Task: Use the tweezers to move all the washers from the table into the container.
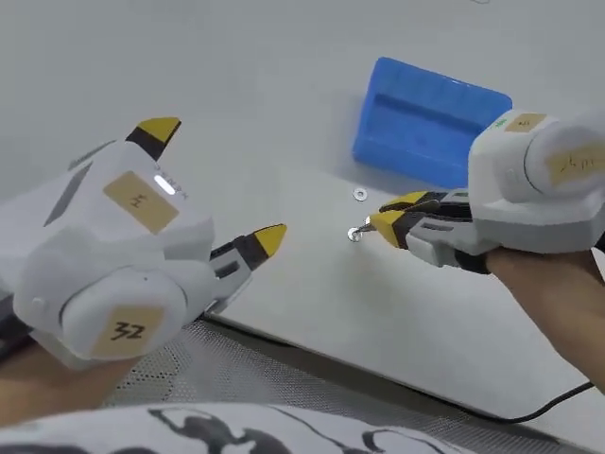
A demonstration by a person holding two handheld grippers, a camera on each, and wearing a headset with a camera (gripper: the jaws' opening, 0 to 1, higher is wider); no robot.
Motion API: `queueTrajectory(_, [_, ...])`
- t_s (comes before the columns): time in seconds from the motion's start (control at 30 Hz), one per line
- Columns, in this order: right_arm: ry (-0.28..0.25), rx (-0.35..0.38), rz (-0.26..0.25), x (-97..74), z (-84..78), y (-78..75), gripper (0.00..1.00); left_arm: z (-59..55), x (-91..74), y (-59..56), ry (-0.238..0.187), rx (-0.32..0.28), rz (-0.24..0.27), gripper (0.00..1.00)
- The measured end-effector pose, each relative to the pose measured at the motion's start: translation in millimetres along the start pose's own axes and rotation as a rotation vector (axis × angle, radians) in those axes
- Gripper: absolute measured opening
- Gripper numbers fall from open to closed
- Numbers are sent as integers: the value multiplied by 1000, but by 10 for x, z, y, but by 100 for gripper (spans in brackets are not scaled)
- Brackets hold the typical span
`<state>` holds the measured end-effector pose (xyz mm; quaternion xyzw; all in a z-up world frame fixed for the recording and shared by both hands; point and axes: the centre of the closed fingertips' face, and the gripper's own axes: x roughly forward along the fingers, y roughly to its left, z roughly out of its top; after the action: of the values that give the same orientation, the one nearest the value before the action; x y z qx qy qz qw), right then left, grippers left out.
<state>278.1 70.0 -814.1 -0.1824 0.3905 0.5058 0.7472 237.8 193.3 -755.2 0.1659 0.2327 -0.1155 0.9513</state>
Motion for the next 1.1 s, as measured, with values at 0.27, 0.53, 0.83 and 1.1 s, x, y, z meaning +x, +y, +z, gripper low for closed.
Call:
queueTrajectory(0.27, [56,-10,4,24,-47,-2,4,-6,-1,11,0,-1,4,72])
queueTrajectory(0.53, [92,-12,18,34,-94,-44,3,-15,-2,19,3,4,7,72])
queueTrajectory(0.83, [97,5,29,-78,-159,77,2,-47,33,-200,39,37,-97,60])
queueTrajectory(1.1, [6,34,93,-393,41,339,2,115,156,-550,5,185,-288,46])
